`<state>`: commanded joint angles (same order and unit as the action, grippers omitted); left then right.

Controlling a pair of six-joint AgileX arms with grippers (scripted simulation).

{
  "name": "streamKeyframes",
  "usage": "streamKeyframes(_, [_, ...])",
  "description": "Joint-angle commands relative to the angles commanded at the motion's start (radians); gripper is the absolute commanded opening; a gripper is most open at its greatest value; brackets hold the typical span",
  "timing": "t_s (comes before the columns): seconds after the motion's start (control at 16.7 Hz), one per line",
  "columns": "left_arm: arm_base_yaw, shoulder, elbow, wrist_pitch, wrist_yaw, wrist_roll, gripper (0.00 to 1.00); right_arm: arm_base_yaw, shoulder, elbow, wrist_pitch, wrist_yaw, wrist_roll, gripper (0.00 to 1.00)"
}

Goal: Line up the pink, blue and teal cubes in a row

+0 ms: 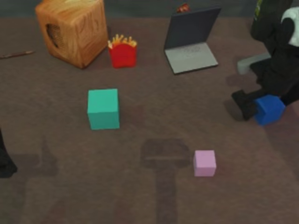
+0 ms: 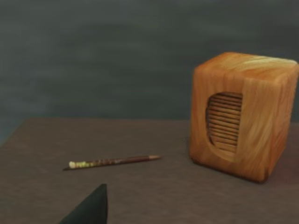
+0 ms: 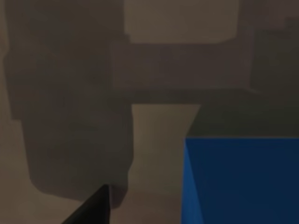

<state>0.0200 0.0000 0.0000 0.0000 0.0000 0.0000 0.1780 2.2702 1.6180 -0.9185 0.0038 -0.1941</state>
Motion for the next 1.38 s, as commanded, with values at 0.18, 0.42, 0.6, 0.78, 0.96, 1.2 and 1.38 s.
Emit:
streamKeyframes(0.18, [0.0,0.0,0.0,0.0,0.0,0.0,1.0,0.0,0.0,0.0,0.0,0.0,0.0,0.92])
streamKeyframes(0.42, [0.0,0.0,0.0,0.0,0.0,0.0,1.0,0.0,0.0,0.0,0.0,0.0,0.0,0.62])
streamKeyframes(0.6, [0.0,0.0,0.0,0.0,0.0,0.0,1.0,0.0,0.0,0.0,0.0,0.0,0.0,0.4])
streamKeyframes(0.78, [0.0,0.0,0.0,0.0,0.0,0.0,1.0,0.0,0.0,0.0,0.0,0.0,0.0,0.17])
streamKeyframes(0.96, [0.0,0.0,0.0,0.0,0.0,0.0,1.0,0.0,0.0,0.0,0.0,0.0,0.0,0.0])
streamKeyframes(1.2, [0.0,0.0,0.0,0.0,0.0,0.0,1.0,0.0,0.0,0.0,0.0,0.0,0.0,0.0])
streamKeyframes(1.38, [0.0,0.0,0.0,0.0,0.0,0.0,1.0,0.0,0.0,0.0,0.0,0.0,0.0,0.0])
